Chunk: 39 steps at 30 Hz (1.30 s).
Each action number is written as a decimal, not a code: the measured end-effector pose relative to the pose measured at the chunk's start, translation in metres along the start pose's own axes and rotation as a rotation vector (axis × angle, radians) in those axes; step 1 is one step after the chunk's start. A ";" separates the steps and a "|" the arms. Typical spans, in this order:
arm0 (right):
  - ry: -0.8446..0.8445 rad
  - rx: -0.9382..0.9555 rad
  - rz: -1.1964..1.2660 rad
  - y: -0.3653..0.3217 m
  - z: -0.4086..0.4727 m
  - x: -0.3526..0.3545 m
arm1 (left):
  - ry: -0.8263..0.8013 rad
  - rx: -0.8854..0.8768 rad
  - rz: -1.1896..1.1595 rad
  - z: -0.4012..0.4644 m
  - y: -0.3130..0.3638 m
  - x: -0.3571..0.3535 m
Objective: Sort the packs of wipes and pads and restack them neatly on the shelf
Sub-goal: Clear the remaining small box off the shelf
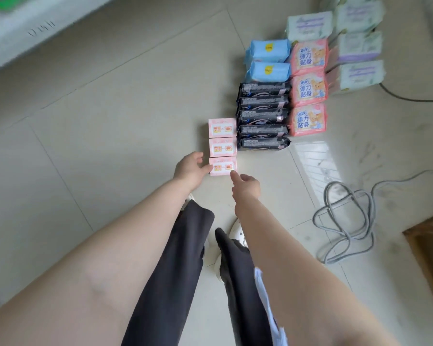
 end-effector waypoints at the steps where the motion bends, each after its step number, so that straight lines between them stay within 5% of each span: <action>1: 0.008 0.040 -0.052 -0.014 -0.022 0.004 | -0.014 -0.010 0.038 -0.021 0.011 0.005; 10: 0.063 0.412 -0.789 -0.154 -0.257 0.031 | -0.029 -0.168 0.543 -0.238 0.142 0.084; 18: 0.089 0.693 -1.244 -0.221 -0.437 0.005 | 0.101 -0.287 0.693 -0.400 0.213 0.140; 28: -0.090 0.974 -1.596 -0.227 -0.552 -0.076 | 0.376 -0.275 0.559 -0.530 0.184 0.206; 39: -0.081 1.111 -1.715 -0.248 -0.601 -0.195 | 0.561 -0.312 0.501 -0.591 0.153 0.314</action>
Point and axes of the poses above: each hand's wrist, its own z-axis towards the middle knuckle, its own x-axis out of the back of the hand, y = z × x, the point moved 8 cm from there along z, towards the middle knuckle, and after that the axes turned 13 degrees about -y, right-handed, at the moved point
